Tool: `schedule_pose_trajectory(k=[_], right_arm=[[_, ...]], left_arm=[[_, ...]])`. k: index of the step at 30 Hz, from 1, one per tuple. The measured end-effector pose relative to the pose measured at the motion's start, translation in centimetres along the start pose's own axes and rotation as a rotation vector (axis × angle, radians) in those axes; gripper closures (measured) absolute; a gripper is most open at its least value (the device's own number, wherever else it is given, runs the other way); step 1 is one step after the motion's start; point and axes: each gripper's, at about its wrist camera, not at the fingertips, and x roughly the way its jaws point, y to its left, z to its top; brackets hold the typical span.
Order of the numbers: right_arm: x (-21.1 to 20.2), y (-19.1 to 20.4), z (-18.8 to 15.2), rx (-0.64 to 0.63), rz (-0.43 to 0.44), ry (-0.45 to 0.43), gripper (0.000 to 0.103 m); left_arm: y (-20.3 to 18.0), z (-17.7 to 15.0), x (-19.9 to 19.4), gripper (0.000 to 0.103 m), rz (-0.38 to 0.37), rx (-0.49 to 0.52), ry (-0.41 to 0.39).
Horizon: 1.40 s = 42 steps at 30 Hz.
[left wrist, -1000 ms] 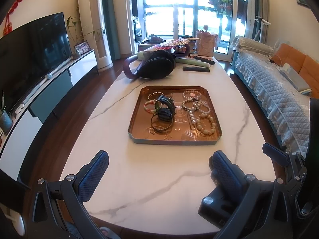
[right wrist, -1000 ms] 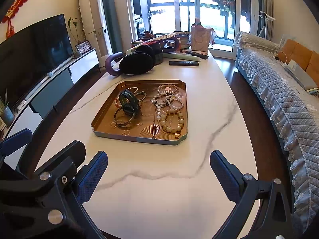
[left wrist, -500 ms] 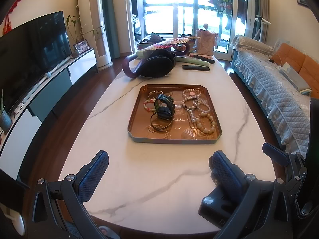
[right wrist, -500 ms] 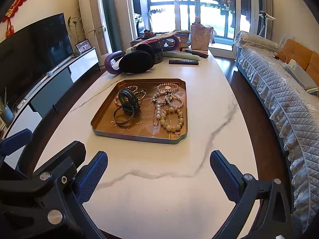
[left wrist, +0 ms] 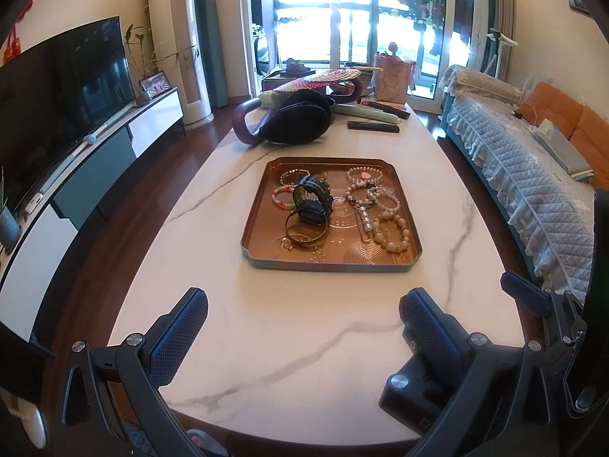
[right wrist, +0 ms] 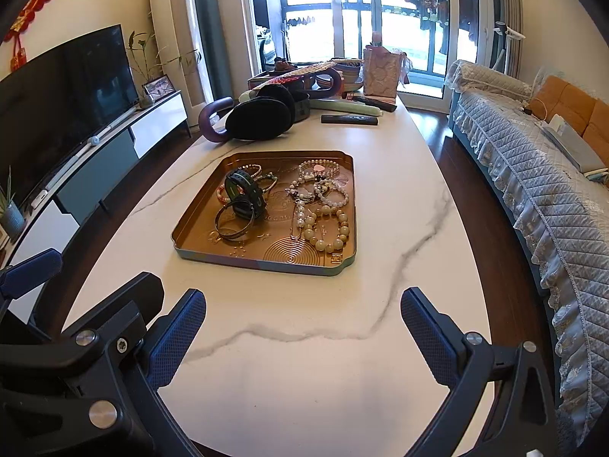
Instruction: Organize jewelry
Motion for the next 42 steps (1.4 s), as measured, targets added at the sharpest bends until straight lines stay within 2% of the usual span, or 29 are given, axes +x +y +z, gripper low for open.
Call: schedule_pose_trajectory(k=[42], right_arm=[[0.06, -0.15, -0.20, 0.006, 0.004, 0.005, 0.001]], left_arm=[[0.19, 0.21, 0.06, 0.000, -0.002, -0.001, 0.004]])
